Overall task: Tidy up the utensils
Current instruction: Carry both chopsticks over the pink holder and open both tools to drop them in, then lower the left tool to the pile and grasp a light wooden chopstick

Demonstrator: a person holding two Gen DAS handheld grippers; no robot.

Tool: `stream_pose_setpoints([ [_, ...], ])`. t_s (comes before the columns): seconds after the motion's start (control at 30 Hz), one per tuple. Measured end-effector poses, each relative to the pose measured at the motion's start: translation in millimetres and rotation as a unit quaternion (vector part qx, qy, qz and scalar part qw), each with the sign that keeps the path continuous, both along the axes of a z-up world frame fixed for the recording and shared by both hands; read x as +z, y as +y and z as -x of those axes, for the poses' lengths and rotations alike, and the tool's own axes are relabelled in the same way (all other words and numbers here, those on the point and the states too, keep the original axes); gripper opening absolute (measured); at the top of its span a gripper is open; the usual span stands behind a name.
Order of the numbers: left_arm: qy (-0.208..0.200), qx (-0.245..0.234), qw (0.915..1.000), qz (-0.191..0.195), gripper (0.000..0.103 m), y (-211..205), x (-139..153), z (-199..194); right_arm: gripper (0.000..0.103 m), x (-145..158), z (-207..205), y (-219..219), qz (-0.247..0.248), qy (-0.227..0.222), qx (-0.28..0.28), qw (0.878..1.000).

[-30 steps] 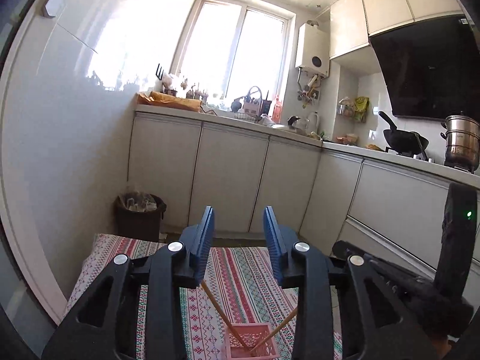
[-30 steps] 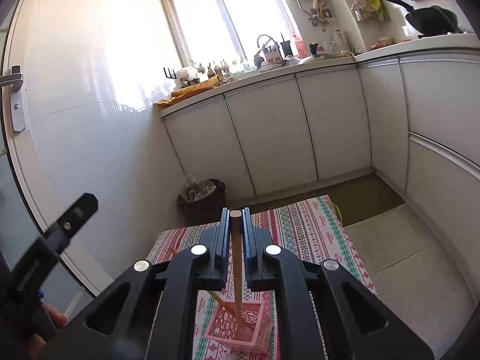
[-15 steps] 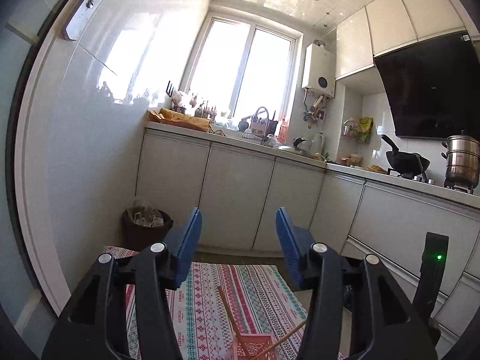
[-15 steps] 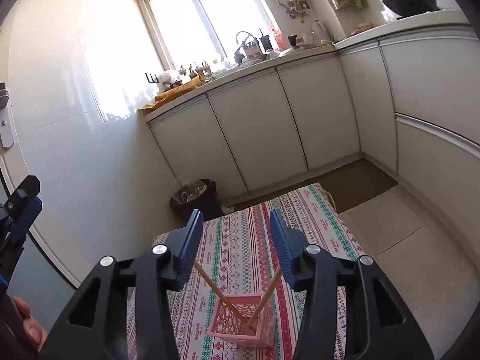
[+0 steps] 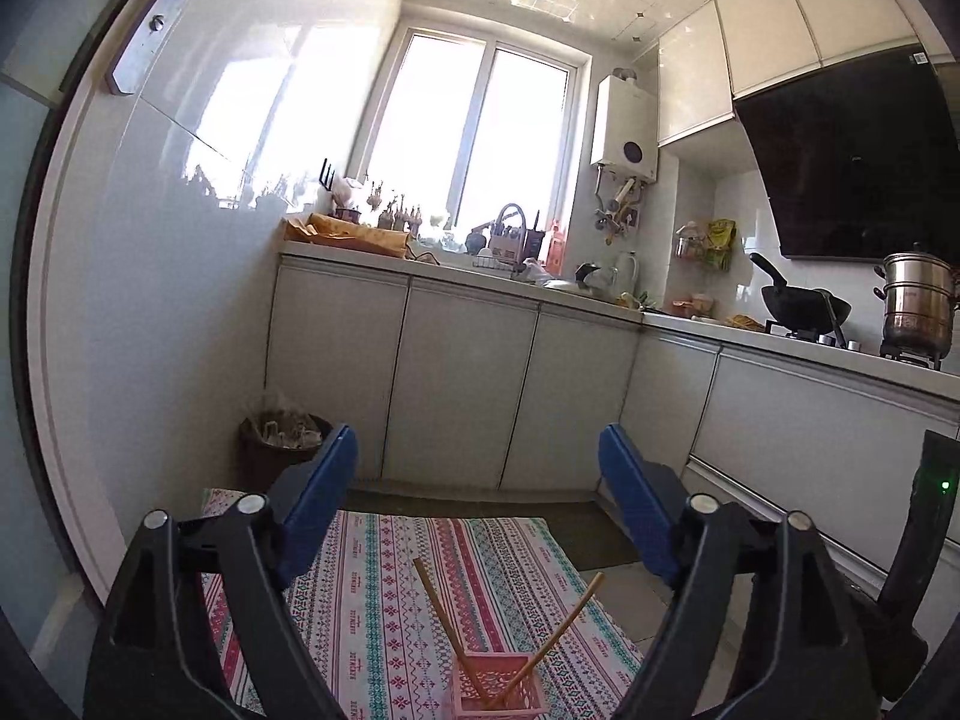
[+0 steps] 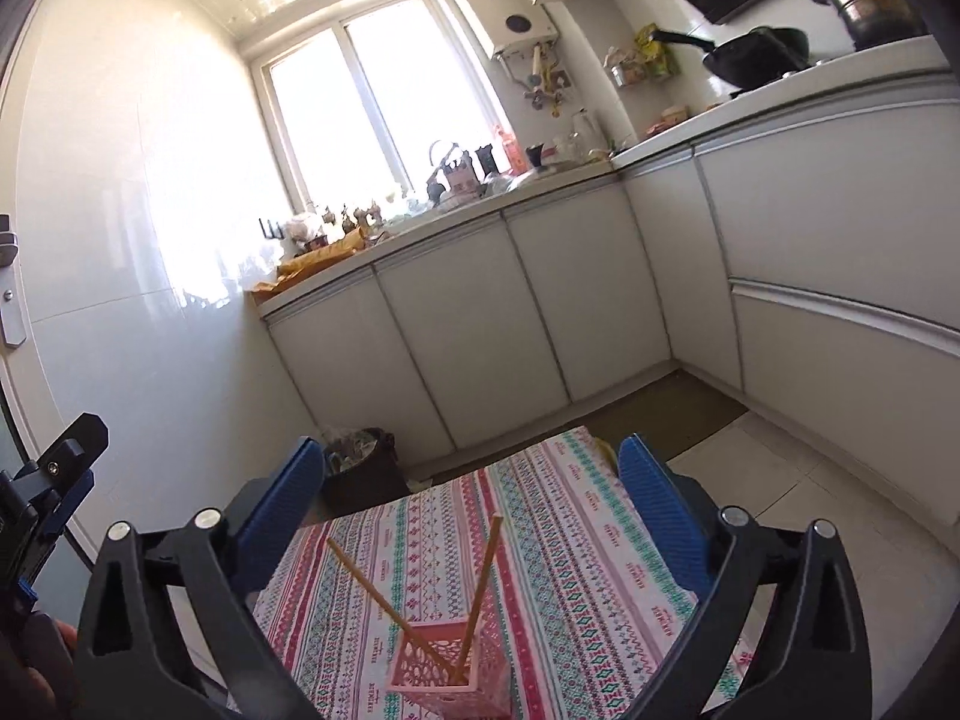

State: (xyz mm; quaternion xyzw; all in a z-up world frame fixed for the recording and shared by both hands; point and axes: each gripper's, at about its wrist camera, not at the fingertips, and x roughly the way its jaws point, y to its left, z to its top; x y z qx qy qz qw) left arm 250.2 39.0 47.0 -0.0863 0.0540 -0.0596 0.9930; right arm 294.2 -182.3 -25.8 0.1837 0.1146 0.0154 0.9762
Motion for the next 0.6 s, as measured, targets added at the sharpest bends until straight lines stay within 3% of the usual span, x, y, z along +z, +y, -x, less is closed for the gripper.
stream_pose_setpoints([
  [0.07, 0.007, -0.008, 0.9999, -0.003, 0.096, -2, 0, 2, 0.096, 0, 20, -7, 0.022, -0.022, -0.031, 0.999],
  [0.17, 0.047, -0.048, 0.9975, -0.025, 0.096, -12, -6, -1, 0.096, -4, 52, -20, 0.064, -0.046, -0.063, 0.995],
  [0.27, 0.098, -0.112, 0.9859, -0.075, 0.096, -30, -23, -4, 0.096, -16, 81, -34, 0.097, -0.048, -0.069, 0.992],
  [0.37, 0.160, -0.180, 0.9582, -0.154, 0.096, -55, -51, 1, 0.096, -27, 93, -46, 0.115, 0.021, -0.028, 0.993],
  [0.47, 0.184, -0.228, 0.9312, -0.216, 0.096, -74, -79, 15, 0.096, -39, 100, -60, 0.115, 0.095, -0.014, 0.989],
  [0.53, 0.211, -0.279, 0.9047, -0.244, 0.096, -85, -97, 25, 0.096, -50, 110, -71, 0.112, 0.127, -0.027, 0.985],
  [0.6, 0.231, -0.323, 0.8722, -0.286, 0.096, -99, -120, 39, 0.096, -62, 121, -87, 0.096, 0.151, -0.057, 0.982],
])
